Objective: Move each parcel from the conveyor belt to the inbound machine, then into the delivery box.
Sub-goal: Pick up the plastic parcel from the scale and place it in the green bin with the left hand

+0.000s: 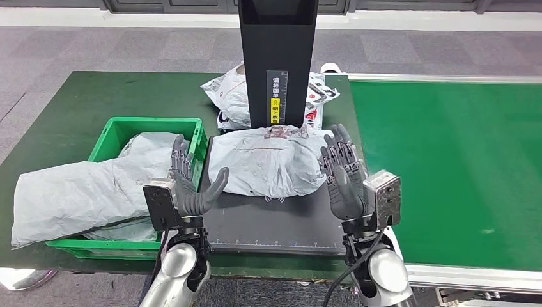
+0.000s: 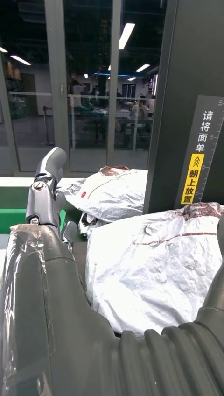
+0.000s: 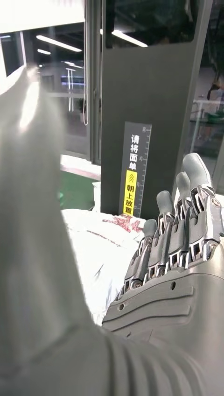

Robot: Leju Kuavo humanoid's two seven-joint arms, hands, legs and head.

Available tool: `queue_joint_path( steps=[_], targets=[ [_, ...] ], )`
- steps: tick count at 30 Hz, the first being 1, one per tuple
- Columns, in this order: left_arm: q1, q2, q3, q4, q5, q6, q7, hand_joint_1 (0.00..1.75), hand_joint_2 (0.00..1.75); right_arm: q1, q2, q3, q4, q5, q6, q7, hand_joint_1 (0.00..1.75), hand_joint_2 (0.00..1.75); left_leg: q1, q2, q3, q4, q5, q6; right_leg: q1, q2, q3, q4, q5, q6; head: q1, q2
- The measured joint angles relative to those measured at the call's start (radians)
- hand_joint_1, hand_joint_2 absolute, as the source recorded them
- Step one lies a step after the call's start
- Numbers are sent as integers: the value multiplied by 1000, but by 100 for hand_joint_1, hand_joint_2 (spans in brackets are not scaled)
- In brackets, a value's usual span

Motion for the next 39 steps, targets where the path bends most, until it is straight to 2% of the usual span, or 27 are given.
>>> queue_joint_path(
  steps=[4, 8, 13, 15, 18, 20, 21, 27, 33, 37, 38, 39],
  targets=[
    [-1, 0, 0, -1, -16, 0, 6, 0, 175, 15, -2, 0, -21, -24, -9, -16, 0, 175, 0, 0, 0, 0, 0, 0, 0, 0, 0, 0, 0, 0, 0, 0],
    [-12, 0, 0, 0, -77, 2, 48, 0, 175, 52, -2, 0, -60, -65, -69, -36, 0, 175, 0, 0, 0, 0, 0, 0, 0, 0, 0, 0, 0, 0, 0, 0],
    [-79, 0, -14, 48, -181, 4, 123, 0, 175, 60, -4, 0, -74, -115, -58, -43, 0, 175, 0, 0, 0, 0, 0, 0, 0, 0, 0, 0, 0, 0, 0, 0],
    [-131, 1, -35, 104, -318, -14, 222, 0, 175, 55, -4, 0, -70, -126, -42, -53, 0, 175, 0, 0, 0, 0, 1, 0, 0, -1, 0, 0, 0, 0, 0, 0],
    [-247, -4, -110, 244, -755, -121, 454, 0, 175, 26, -4, 3, -22, -133, 10, -93, 0, 175, 0, 0, 0, 0, 3, 1, 0, -2, 1, 0, 2, 1, 0, 0],
    [-324, -18, -165, 353, -1036, -213, 535, 0, 175, 2, -3, 8, 27, -137, 45, -129, 0, 175, 0, 0, 0, 0, 4, 2, -1, -2, 1, 0, 4, 1, 0, 0],
    [-355, -25, -185, 402, -1113, -251, 550, 0, 175, -7, -2, 9, 47, -139, 56, -142, 0, 175, 0, 0, 0, 0, 4, 1, -1, -1, 0, 0, 5, 1, 0, 0],
    [-491, -53, -259, 633, -1193, -394, 564, 0, 175, -23, 3, 10, 112, -142, 93, -159, 0, 175, 0, 1, 0, 0, 5, 1, 0, 0, 0, 0, 5, 0, 0, 0],
    [-559, -71, -299, 785, -1240, -454, 552, 0, 175, -8, 13, 10, 128, -98, 138, -125, 0, 175, 0, 1, 0, 0, 4, 1, 0, 0, -1, 0, 5, -1, 0, 0],
    [-568, -88, -318, 826, -1266, -484, 517, 0, 175, 12, 28, 10, 125, -70, 144, -101, 0, 175, 0, 1, -1, 0, 4, 1, 0, 0, -1, 0, 4, -1, 0, 0],
    [-569, -93, -324, 834, -1269, -495, 504, 19, 175, 13, 32, 10, 123, -65, 143, -95, 0, 175, 0, 1, -1, 0, 4, 1, 0, 0, -1, 0, 4, 0, 0, 0],
    [-570, -99, -330, 841, -1272, -505, 491, 62, 175, 15, 36, 9, 121, -61, 143, -90, 0, 175, 0, 1, -1, 0, 4, 1, 0, 0, -1, 0, 4, 0, 0, 0]
  ],
)
